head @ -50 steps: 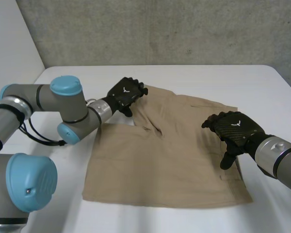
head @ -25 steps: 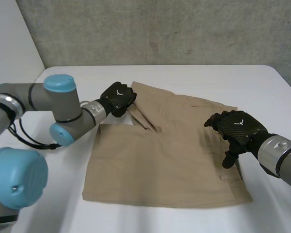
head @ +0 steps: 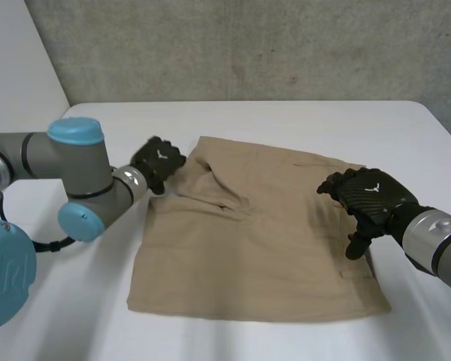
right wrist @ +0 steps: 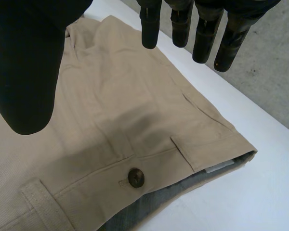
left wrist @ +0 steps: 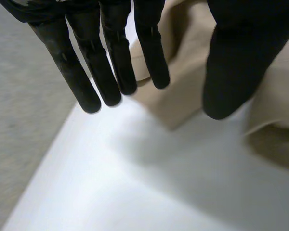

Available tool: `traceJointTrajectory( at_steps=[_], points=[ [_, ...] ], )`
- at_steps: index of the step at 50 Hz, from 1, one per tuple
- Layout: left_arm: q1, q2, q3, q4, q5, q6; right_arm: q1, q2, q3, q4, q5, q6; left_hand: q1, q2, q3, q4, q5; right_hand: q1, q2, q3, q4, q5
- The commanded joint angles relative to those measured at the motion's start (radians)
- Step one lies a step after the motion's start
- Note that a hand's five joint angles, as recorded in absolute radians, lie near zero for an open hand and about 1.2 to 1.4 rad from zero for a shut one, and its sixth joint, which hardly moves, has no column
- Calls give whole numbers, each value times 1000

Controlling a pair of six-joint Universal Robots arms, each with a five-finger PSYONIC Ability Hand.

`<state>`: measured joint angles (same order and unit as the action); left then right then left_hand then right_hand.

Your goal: Fold the shorts.

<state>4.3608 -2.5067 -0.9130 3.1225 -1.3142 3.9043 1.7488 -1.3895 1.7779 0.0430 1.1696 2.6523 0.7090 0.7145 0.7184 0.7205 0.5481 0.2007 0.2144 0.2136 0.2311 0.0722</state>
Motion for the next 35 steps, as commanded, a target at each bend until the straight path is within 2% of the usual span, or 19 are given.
traceJointTrajectory(
  at_steps=[1,7,12,16,21,35],
  points=[
    [-4,45,-4,57,-94,-10,-2,-13,1,0,-1,2,-146,-151,-155,-157,-159,-26,-40,-39,-57,-72],
    [-15,52,-3,59,-33,-77,0,-13,3,-2,-1,0,-149,-155,-158,-161,-163,-26,-40,-39,-57,-72],
    [-17,42,14,62,76,-212,0,-13,5,-2,-1,0,-117,-122,-126,-128,-131,-26,-40,-39,-57,-72],
    [-17,5,69,59,113,-282,0,-11,5,-3,-1,0,-53,-58,-62,-64,-66,-26,-40,-39,-57,-72],
    [-17,-61,149,30,113,-303,0,-11,6,-2,-1,0,39,33,29,27,25,-26,-40,-39,-57,-72],
    [8,-201,302,-41,110,-301,0,-11,9,-3,-2,0,59,54,50,48,46,-26,-40,-39,-57,-72]
  ],
)
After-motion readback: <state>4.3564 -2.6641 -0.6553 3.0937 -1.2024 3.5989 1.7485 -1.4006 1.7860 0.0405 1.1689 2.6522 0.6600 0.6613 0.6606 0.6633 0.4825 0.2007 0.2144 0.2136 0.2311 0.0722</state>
